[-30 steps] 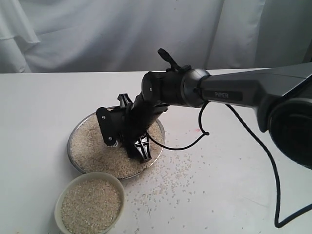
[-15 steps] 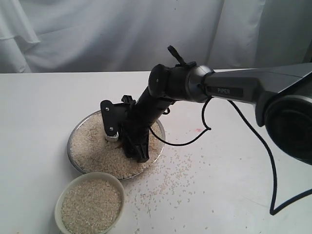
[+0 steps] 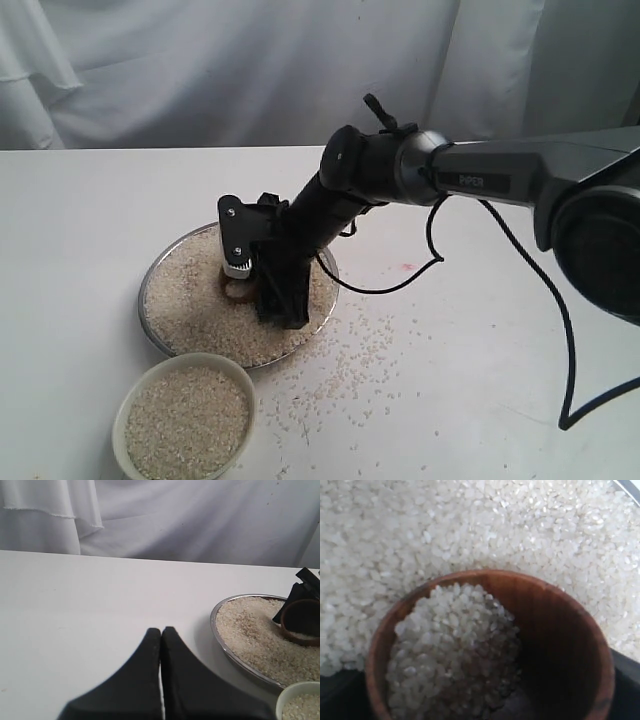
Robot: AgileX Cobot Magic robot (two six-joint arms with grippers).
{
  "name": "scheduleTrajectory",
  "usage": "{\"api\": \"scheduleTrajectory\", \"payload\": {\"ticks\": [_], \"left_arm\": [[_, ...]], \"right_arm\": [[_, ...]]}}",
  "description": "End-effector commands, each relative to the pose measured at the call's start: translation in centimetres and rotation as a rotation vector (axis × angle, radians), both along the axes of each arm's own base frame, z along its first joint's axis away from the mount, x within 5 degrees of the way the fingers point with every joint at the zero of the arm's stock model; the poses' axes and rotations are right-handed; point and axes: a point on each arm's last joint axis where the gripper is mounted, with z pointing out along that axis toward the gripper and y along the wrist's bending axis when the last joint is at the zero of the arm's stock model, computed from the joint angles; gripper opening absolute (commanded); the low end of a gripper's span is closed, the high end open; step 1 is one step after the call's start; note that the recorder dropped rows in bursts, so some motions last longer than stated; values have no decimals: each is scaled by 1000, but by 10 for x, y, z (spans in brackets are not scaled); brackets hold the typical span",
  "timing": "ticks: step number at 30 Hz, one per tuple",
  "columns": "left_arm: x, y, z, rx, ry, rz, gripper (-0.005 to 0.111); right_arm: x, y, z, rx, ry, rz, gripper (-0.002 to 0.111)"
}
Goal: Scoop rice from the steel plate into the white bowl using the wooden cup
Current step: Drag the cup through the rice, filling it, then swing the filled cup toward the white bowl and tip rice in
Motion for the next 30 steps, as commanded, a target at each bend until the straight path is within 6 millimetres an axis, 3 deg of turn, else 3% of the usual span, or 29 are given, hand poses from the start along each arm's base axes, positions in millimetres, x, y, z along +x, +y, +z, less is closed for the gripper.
{"api": "scheduleTrajectory", "payload": {"ticks": [1, 7, 10, 22, 30], "left_arm": [[0, 0, -1, -4, -7, -1, 0], [0, 0, -1, -4, -7, -1, 0], [0, 0, -1, -4, -7, -1, 0], [0, 0, -1, -4, -7, -1, 0], [0, 0, -1, -4, -7, -1, 0]], "right_arm": [[0, -1, 47, 11, -161, 32, 0], [-24, 11, 81, -111, -350, 119, 0], [-37, 19, 88, -123, -367, 156, 0], [-86, 36, 92, -267, -372, 324, 0], [-123, 42, 94, -369, -470, 416, 0]]}}
